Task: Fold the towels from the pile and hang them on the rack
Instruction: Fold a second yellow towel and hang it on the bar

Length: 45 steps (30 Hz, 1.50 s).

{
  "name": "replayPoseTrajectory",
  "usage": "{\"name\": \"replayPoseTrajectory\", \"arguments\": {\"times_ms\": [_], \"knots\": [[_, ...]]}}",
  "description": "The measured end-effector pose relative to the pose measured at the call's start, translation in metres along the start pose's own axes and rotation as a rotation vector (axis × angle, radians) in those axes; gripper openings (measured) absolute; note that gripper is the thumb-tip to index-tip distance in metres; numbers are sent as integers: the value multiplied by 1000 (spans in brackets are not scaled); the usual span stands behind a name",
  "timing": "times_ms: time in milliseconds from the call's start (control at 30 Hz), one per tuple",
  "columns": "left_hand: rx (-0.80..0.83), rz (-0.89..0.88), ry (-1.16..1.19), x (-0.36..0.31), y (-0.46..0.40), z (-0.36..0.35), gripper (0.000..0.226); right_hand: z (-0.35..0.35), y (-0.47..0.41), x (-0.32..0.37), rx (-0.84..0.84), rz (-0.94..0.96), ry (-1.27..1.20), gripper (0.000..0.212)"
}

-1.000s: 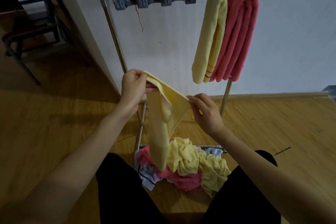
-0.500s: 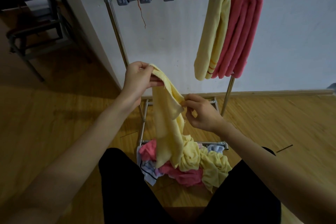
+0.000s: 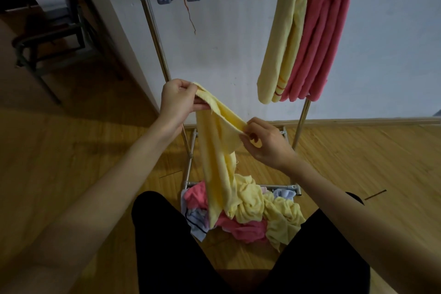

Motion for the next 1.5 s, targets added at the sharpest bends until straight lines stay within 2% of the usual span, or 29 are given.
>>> {"name": "replayPoseTrajectory", "arguments": {"times_ms": [100, 267, 400, 567, 767, 867, 933, 1033, 1100, 1200, 1300, 1500], "knots": [[5, -141, -251, 2, -11, 10, 13, 14, -13, -12, 6, -32, 17, 14], [84, -610, -731, -7, -9, 10, 8, 28, -36, -26, 102, -6, 96, 12], [150, -765, -973, -14, -8, 5, 15, 32, -49, -27, 149, 24, 82, 12], [110, -766, -1023, -33, -16, 10, 13, 47, -71, -22, 106, -19, 21, 14], [75, -666, -735, -71, -20, 19, 6, 79, -99, -19, -63, -157, -74, 19], [93, -673, -641, -89, -21, 18, 4, 93, -109, -12, -143, -127, -91, 27], [174, -662, -572, -95, -20, 12, 9, 100, -114, -7, -169, -87, -59, 32], [362, -590, -471, -96, -12, -1, 16, 107, -120, -4, -194, -61, -37, 19], [500, -612, -466, -96, 0, -11, 18, 109, -121, -4, -208, -62, -28, 15], [685, -688, -548, -91, 21, -20, 23, 104, -117, -8, -196, -135, -51, 12], [811, -715, -666, -83, 34, -23, 38, 97, -112, -9, -184, -156, -49, 12], [914, -681, -957, -58, 43, -25, 46, 88, -108, -2, -175, -108, -67, 10]]}}
Point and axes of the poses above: each hand's wrist, its own y-axis away from the middle knuckle, its own z-axis out of the back of the hand, x = y × z, the point moved 8 cm from there along -y, towards the middle knuckle, and after that the axes turned 14 degrees about -x, right-handed, at the moved point
